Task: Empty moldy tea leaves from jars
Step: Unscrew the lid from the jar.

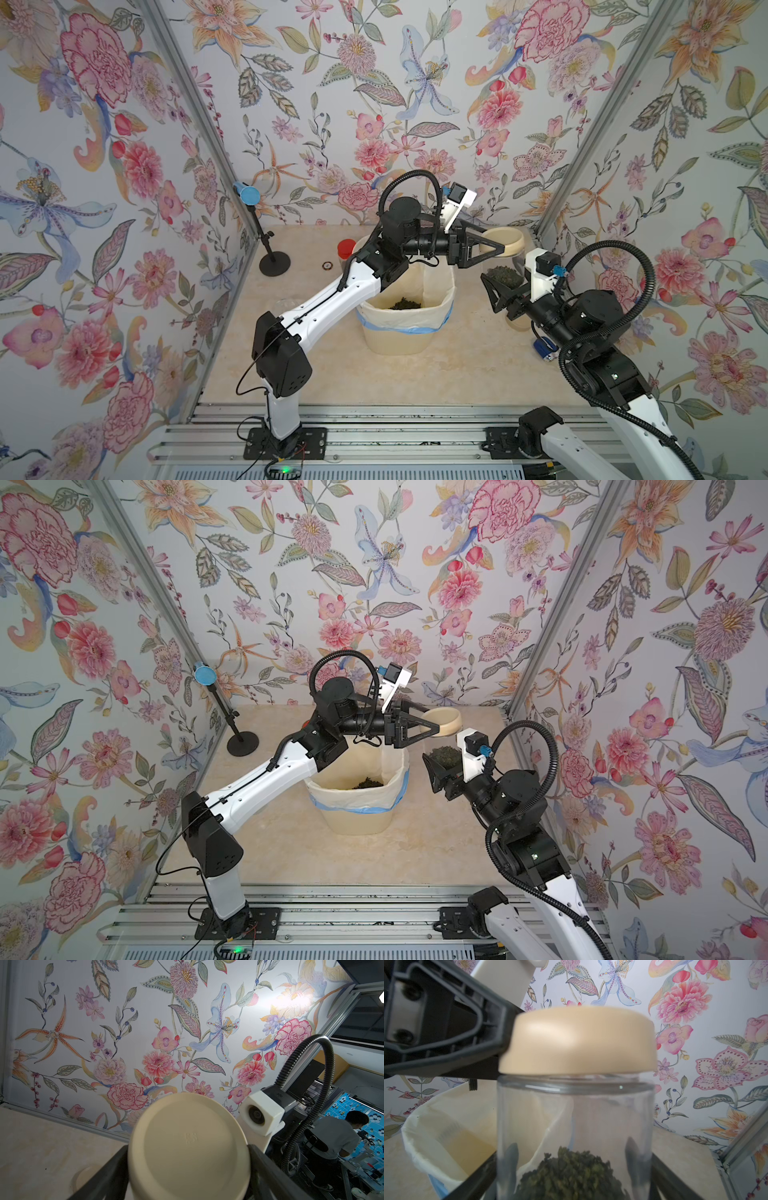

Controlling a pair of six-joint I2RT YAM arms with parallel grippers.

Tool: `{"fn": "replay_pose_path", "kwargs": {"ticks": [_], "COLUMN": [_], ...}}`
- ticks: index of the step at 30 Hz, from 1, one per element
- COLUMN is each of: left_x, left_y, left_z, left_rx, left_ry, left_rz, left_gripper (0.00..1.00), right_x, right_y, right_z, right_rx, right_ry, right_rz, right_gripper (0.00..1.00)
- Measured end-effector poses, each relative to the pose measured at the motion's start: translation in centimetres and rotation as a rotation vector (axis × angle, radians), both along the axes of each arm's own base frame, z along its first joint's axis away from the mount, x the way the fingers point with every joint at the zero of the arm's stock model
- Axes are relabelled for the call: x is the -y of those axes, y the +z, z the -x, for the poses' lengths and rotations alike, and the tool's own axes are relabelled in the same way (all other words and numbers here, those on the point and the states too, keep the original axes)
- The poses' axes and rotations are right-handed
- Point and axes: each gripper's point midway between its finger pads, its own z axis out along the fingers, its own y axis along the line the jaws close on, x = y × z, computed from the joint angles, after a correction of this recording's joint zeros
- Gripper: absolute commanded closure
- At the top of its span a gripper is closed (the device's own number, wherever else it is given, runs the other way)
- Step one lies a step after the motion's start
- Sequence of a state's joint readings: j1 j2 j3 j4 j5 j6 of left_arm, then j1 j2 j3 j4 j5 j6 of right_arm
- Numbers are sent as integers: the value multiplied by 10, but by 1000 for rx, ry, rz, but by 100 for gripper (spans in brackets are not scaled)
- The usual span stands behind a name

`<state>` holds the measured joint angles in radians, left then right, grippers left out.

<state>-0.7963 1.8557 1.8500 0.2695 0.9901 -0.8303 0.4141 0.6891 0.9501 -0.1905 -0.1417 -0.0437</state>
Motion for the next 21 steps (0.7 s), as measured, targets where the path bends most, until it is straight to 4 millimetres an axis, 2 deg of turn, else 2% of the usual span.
{"fn": "replay_pose_path", "kwargs": {"ticks": [7, 16, 21], "left_x": [-11, -19, -21], "left_y": [-1, 14, 14], "left_z": [0, 10, 9], "left_rx": [-40, -6, -4], "left_ry": [-62, -122, -148], "left_rz": [37, 96, 112], "left_gripper": [23, 24, 25], "right_x": [-6, -12, -12], "right_y": [2, 16, 18], "right_z": [4, 11, 13], "right_rx": [4, 41, 45], "right_ry": [51, 104, 112], "right_rz": [1, -13, -15], "right_gripper": [51, 51, 52]}}
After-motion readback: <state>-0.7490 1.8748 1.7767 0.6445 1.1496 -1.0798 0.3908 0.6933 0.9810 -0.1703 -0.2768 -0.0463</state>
